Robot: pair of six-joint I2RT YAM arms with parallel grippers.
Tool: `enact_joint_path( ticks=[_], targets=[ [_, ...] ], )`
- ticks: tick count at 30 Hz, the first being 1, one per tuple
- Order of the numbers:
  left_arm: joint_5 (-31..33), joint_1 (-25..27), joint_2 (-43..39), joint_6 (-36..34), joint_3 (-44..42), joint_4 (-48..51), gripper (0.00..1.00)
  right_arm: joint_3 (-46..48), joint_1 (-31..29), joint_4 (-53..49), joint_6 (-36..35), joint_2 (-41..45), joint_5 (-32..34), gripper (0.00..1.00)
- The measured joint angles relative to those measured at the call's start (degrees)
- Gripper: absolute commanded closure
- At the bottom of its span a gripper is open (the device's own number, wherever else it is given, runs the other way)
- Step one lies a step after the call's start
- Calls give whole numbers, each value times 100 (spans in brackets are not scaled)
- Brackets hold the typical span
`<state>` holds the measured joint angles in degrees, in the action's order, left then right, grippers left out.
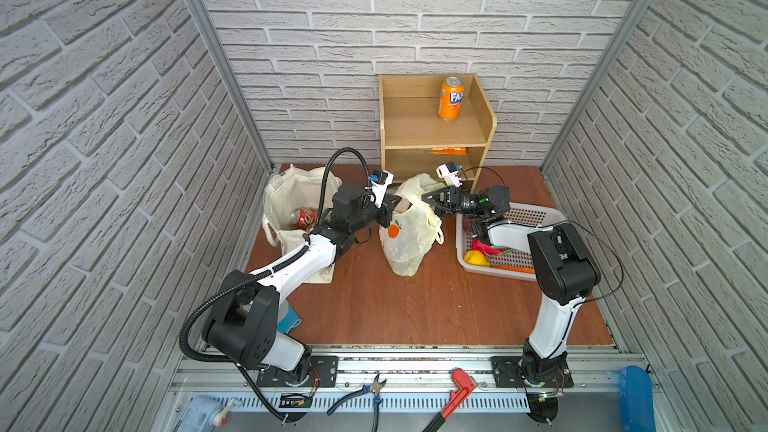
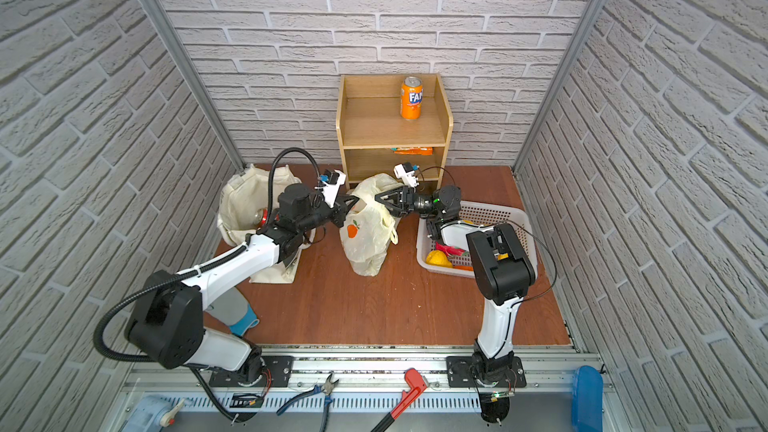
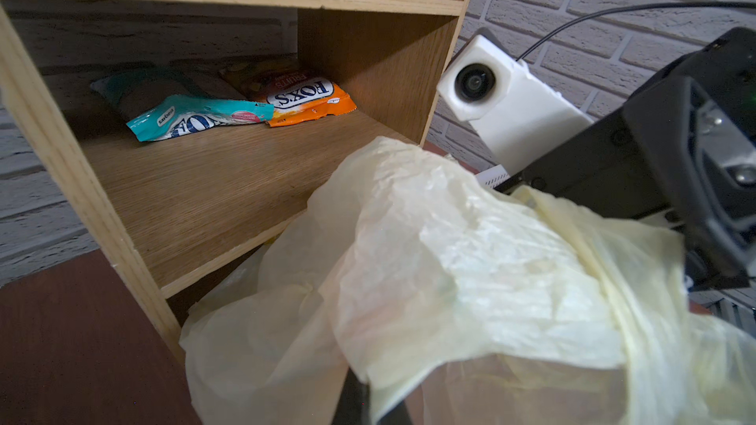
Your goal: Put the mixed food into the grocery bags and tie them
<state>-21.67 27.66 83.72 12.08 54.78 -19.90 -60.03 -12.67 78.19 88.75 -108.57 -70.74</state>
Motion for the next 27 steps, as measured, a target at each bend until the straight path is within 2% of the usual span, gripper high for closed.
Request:
enact_joint_path(
  ticks=[2,5,10,15,18,20,22,25,27],
  targets=[
    [4,0,0,-31,0,24,100,107,81,0,0,57,17,22],
    [17,0,0,-61,0,33,100,214,214,2,9,92,28,29],
    [26,0,0,-98,0,59,100,286,363,-15,63,138,35,34],
    [42,0,0,-122,0,74,100,289,483,-118,107,313,15,34],
    [55,0,0,-157,0,92,100,374,553,-708,-236,555,9,34],
    [66,0,0,-168,0,111,100,442,623,-1731,-944,866,39,30],
    [74,0,0,-188,0,136,100,251,673,-4024,-2413,1351,286,17],
    [85,0,0,-199,0,173,100,-638,693,-7243,-4577,1801,1029,10],
    [92,-2,0,-199,0,184,100,-977,702,-8483,-5493,2096,1451,9]
  ],
)
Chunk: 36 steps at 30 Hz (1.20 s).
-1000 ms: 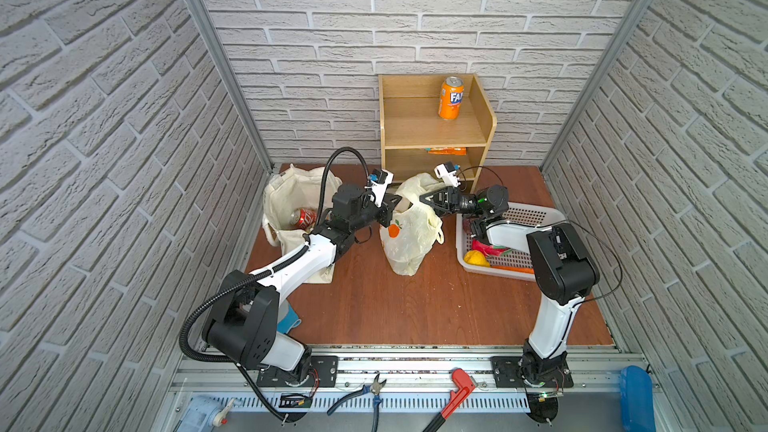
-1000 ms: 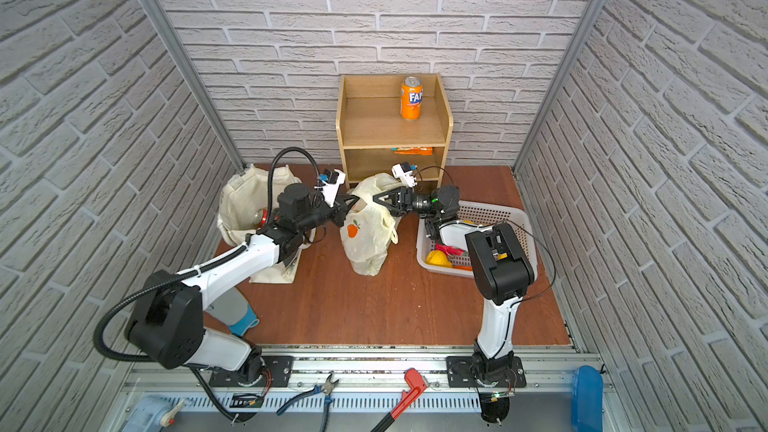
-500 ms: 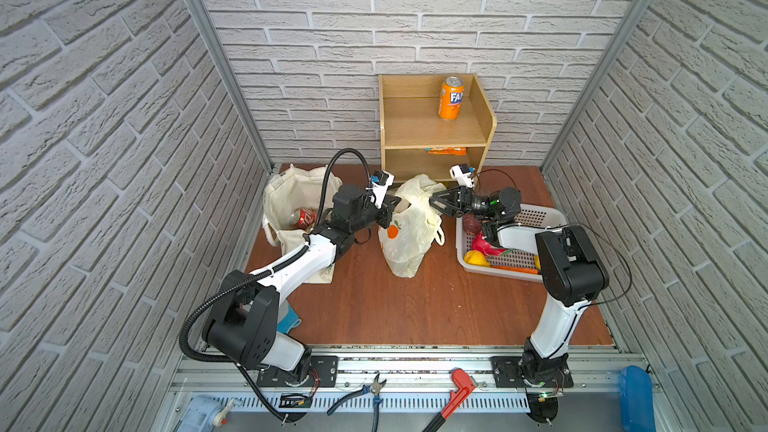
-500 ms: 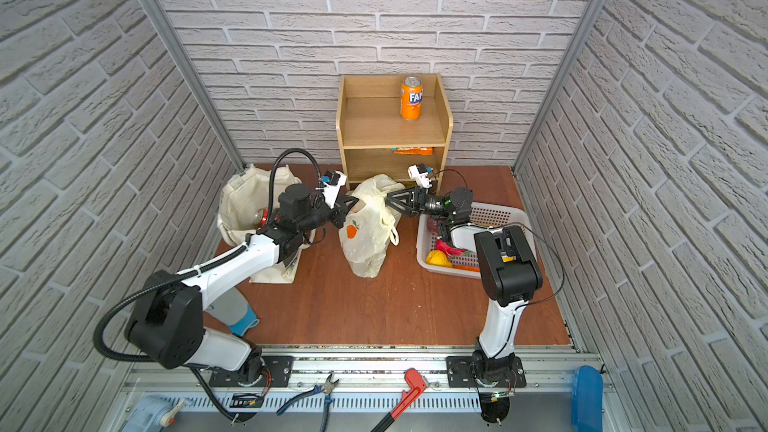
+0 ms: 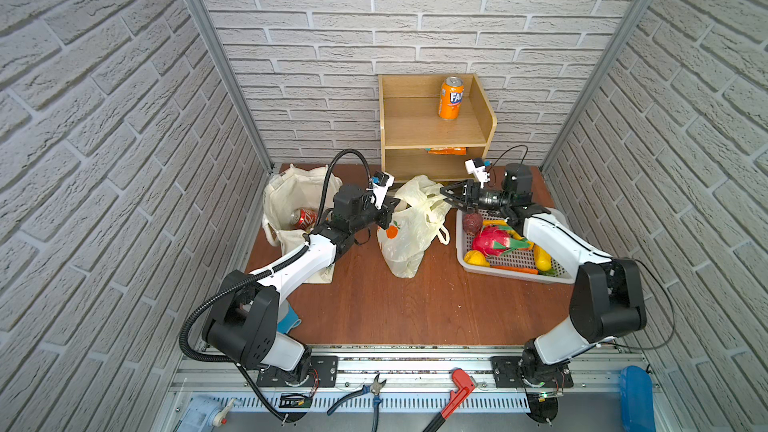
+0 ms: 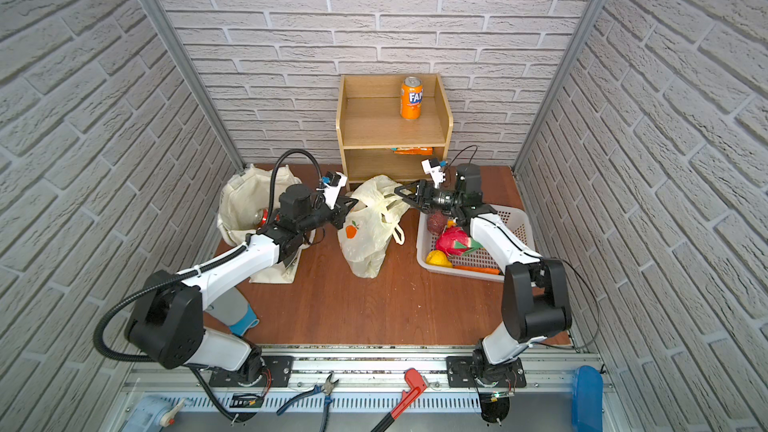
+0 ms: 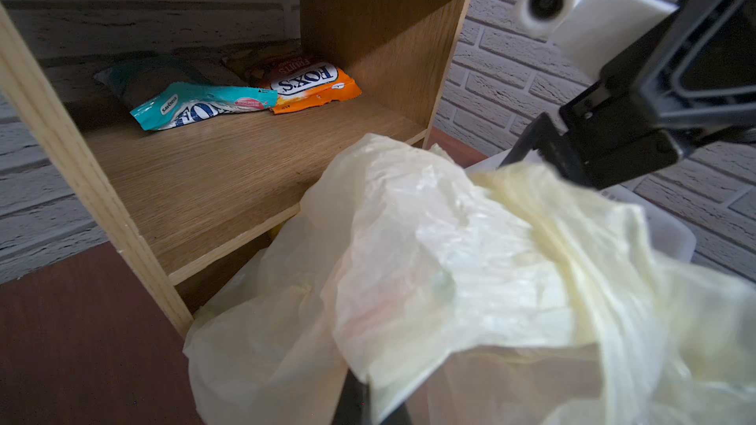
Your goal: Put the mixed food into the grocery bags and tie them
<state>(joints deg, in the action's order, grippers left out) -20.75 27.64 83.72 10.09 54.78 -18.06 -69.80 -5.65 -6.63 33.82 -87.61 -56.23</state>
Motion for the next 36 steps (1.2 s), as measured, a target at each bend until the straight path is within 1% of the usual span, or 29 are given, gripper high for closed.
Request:
enact_joint_path(
  ticks=[2,4,8,11,16,20,31,36],
  targets=[
    [-7,-11,0,0,0,7,100,-133,4,-1005,-667,323,387,9],
    [-7,-22,0,0,0,9,100,-151,2,-1617,-1027,518,667,12],
    [-7,-24,0,-2,0,15,100,-192,-61,-2487,-1397,691,1213,15],
    [-11,-24,0,-4,0,15,100,-393,-256,-2874,-1537,793,1690,15],
    [-15,-24,0,-22,0,28,100,-1023,-763,-3016,-1609,1001,2295,11],
    [-26,-24,0,-48,0,55,100,-1453,-1008,-2938,-1624,951,2538,10],
    [-118,-24,0,-118,0,136,100,-1880,-1419,-2693,-1604,-103,2855,10],
    [-151,-24,0,-140,0,146,100,-1926,-1491,-2566,-1604,-225,2959,9]
  ],
)
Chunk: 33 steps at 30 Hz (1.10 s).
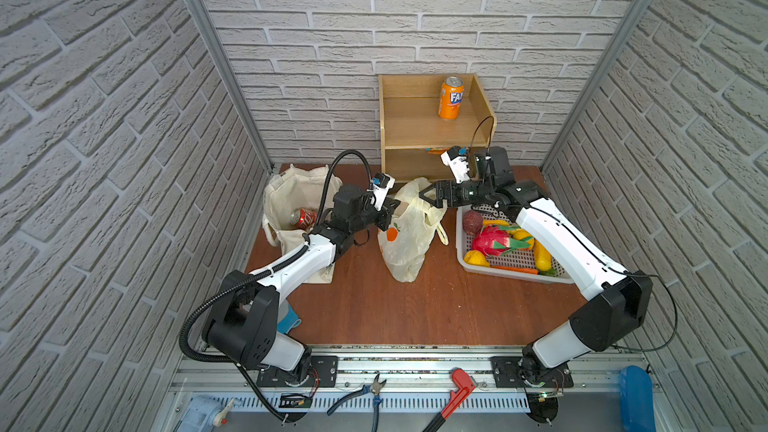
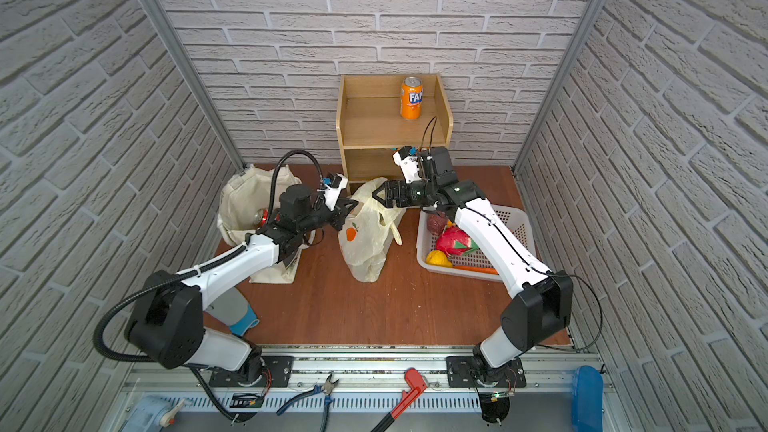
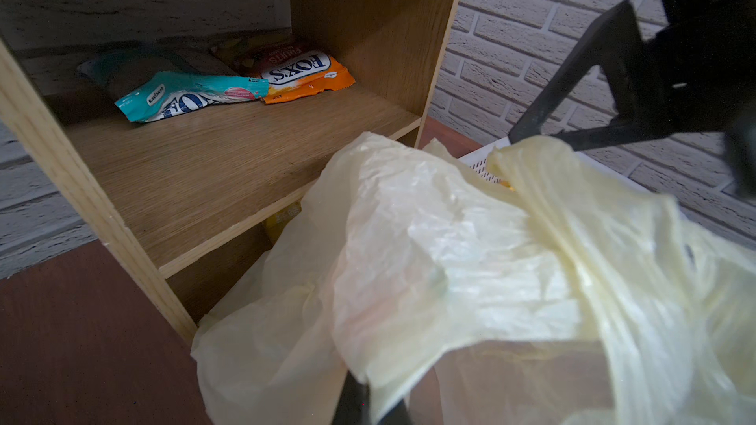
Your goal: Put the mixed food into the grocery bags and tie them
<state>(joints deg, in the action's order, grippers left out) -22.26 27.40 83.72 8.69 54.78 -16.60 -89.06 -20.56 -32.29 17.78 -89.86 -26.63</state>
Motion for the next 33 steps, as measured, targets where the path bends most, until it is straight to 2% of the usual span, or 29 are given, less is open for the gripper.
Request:
enact_joint_path(
  ticks=[16,31,33],
  targets=[
    [-15,0,0,-13,0,17,100,251,-33,643,295,-343,-247,13],
    [-13,2,0,-17,13,39,100,678,-424,1049,570,-361,-511,16],
    [-13,9,0,-17,22,42,100,715,-470,1056,581,-372,-520,18]
  ],
)
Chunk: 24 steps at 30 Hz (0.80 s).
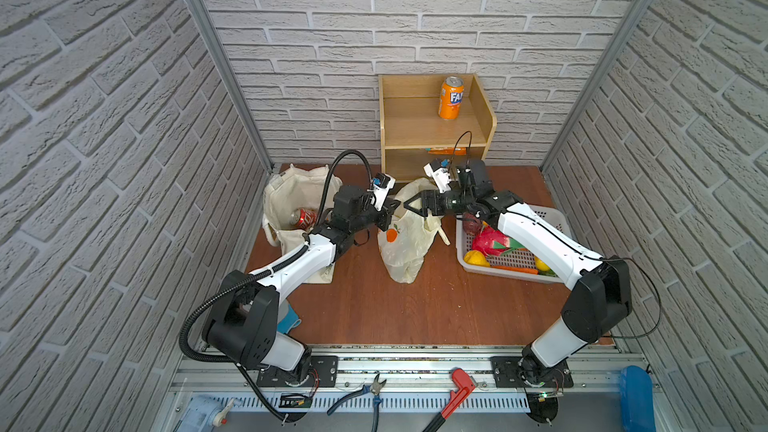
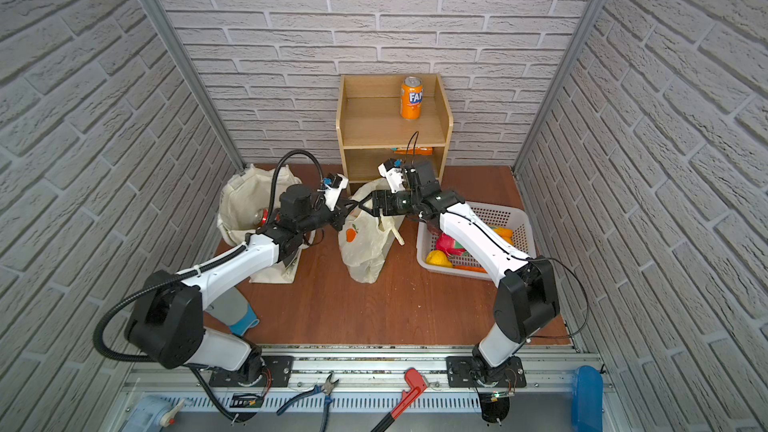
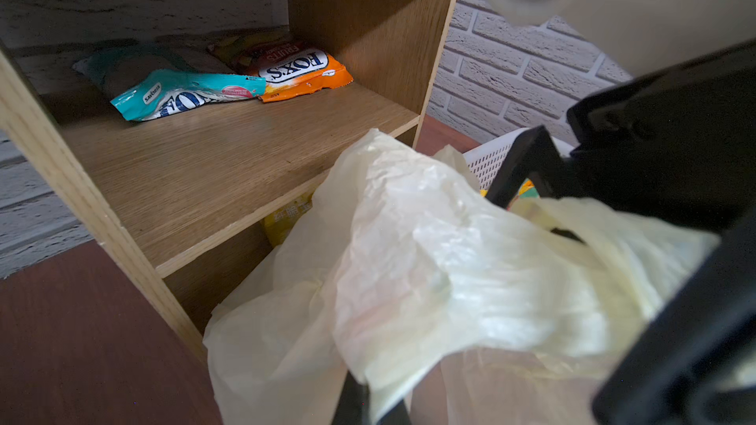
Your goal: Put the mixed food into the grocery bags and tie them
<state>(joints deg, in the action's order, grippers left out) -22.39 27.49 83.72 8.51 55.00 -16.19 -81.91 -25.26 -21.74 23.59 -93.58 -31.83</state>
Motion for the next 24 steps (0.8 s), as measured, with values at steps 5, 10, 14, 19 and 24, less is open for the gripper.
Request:
enact_joint_path(
  ticks=[5,10,14,19,24],
  targets=[
    [0,7,0,-2,22,2,100,39,-66,9,4,-127,-24,38],
    [-4,20,0,-2,22,20,100,66,-70,57,31,-280,-140,70],
    [4,24,0,0,22,44,100,129,-59,356,177,-299,-446,94],
    [70,22,0,4,20,42,100,564,50,1558,691,-295,-1211,94],
    [63,24,-2,48,-28,17,82,1106,162,3202,1620,-295,-1904,91]
  ],
)
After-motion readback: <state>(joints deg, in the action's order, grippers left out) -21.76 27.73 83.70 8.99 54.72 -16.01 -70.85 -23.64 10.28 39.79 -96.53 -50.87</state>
